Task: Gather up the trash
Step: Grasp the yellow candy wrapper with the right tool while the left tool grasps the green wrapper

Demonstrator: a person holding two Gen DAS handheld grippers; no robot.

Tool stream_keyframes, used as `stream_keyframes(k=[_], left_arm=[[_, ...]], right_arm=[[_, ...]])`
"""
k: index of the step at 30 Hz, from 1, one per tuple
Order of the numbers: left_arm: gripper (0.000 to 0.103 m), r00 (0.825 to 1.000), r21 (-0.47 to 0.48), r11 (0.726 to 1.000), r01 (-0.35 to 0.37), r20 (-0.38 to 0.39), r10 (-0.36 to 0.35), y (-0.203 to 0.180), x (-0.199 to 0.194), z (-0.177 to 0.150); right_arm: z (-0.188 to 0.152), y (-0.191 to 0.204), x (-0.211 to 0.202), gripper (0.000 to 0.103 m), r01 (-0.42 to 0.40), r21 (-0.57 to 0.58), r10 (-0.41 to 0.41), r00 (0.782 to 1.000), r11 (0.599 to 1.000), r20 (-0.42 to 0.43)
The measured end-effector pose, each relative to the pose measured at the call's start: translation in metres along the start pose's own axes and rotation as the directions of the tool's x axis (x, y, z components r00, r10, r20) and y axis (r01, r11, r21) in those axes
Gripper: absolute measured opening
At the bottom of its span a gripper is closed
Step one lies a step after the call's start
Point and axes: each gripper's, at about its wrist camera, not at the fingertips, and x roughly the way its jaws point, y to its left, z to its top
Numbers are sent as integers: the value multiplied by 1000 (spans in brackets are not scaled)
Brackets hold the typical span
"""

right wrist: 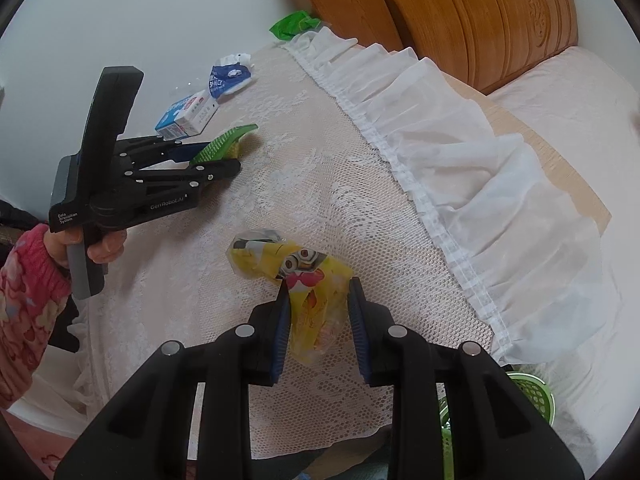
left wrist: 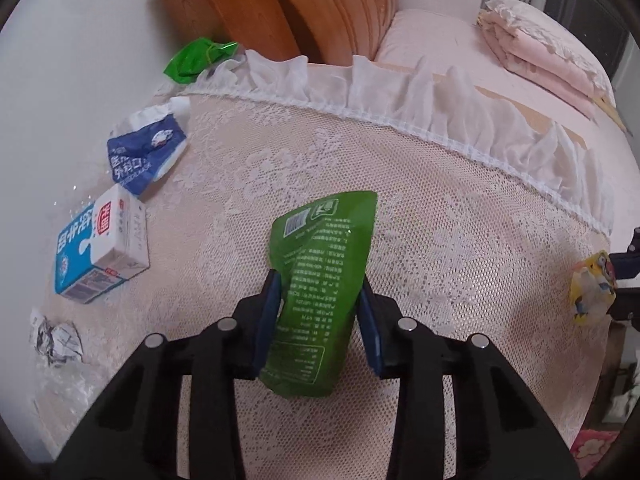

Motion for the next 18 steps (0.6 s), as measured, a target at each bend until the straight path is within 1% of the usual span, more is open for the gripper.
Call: stream_keyframes(k=[4, 8, 12, 14, 18], left_arm=[[33, 1000, -114, 993, -13, 18, 15, 4, -21, -14], [33, 999, -231, 973, -25, 40, 35, 2, -50, -35], [33, 997, -342, 939, -22, 63, 46, -9, -84, -64], [33, 995, -391, 920, -39, 67, 71, -16, -98, -77], [33, 993, -477, 878, -49, 74, 96, -30, -124, -105]], right_arm=[[0, 5, -7, 29, -3, -26, 3, 1000, 1000, 3], [0, 15, -15, 29, -13, -62, 13, 1000, 998, 4], [-5, 26, -25, 29, -31, -104, 31, 1000, 994, 1], [-8, 32, -30, 29, -44, -126, 44, 999, 991, -4], [-20, 42, -37, 29, -77, -170, 74, 997, 982, -21]])
